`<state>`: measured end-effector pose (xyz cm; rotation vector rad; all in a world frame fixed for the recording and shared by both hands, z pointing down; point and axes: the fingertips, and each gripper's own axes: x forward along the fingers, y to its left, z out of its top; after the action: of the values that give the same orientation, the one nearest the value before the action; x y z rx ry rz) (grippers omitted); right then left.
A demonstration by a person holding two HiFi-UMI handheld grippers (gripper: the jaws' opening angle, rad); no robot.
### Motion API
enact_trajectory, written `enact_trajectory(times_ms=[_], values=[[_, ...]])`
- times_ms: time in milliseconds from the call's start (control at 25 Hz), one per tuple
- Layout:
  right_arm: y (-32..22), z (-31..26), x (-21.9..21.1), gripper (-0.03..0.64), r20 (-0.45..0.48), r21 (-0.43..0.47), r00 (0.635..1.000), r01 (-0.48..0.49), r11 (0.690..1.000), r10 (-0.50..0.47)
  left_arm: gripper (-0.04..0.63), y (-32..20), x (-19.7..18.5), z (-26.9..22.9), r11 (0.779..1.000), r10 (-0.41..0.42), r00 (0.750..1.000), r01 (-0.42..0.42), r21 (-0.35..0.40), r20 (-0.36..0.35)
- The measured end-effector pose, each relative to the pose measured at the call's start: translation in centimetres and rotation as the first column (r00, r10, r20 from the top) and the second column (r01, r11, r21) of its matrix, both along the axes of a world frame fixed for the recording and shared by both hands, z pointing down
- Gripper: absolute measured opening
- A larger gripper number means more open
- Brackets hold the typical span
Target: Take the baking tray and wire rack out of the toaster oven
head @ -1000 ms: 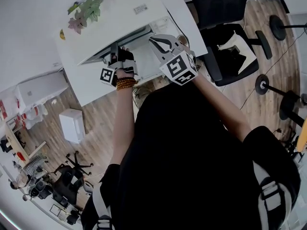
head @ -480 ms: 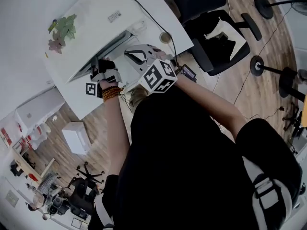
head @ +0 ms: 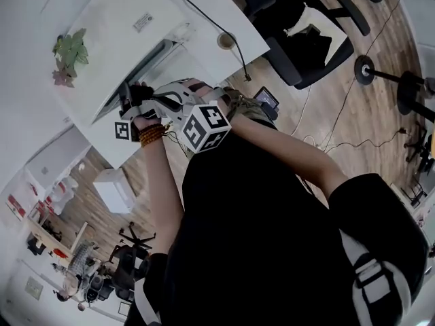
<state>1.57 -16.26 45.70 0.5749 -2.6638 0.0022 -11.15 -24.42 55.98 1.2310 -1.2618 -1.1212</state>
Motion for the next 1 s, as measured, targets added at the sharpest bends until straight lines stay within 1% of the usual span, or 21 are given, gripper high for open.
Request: enact_trajectory(times_ms=[120, 280, 440, 520, 680, 1000], values=[[0.7, 0.1, -0.4, 0.032, -0.02, 0.003, 1.0, 0.004, 1.0, -0.004, 0.083, 0.0, 0.2, -0.1, 1.0, 0.008, 1.0, -0.008, -0.001, -0.013], [1.4, -0.1, -0.7, 0.032, -0.037, -0.002, 0.999, -0.02, 1.0, 0.02, 0.083, 0.5, 0.2, -0.1, 1.0, 0.023, 1.0, -0.024, -0.013, -0.012], [2.5, 0.3, -1.3, 0.032, -0.067, -0.001, 0.998, -0.015, 1.0, 0.015, 0.083, 1.0, 0.8, -0.1, 0.999, 0.033, 0.999, -0.033, -0.022, -0.036], [2.8, 0.2, -1.5, 0.032, -0.07, -0.005, 0.997, -0.029, 1.0, 0.029, 0.083, 1.5, 0.7, -0.1, 0.999, 0.035, 0.998, -0.036, -0.033, -0.046], [2.8, 0.5, -1.2, 0.032, -0.086, -0.007, 0.994, -0.068, 0.998, 0.067, 0.081, 2.0, 1.0, -0.2, 0.999, 0.036, 0.997, -0.038, -0.032, -0.067], [2.8, 0.5, -0.9, 0.032, -0.106, 0.001, 0.99, -0.098, 0.995, 0.098, 0.081, 2.9, 1.3, -0.3, 0.998, 0.049, 0.996, -0.052, -0.038, -0.072]])
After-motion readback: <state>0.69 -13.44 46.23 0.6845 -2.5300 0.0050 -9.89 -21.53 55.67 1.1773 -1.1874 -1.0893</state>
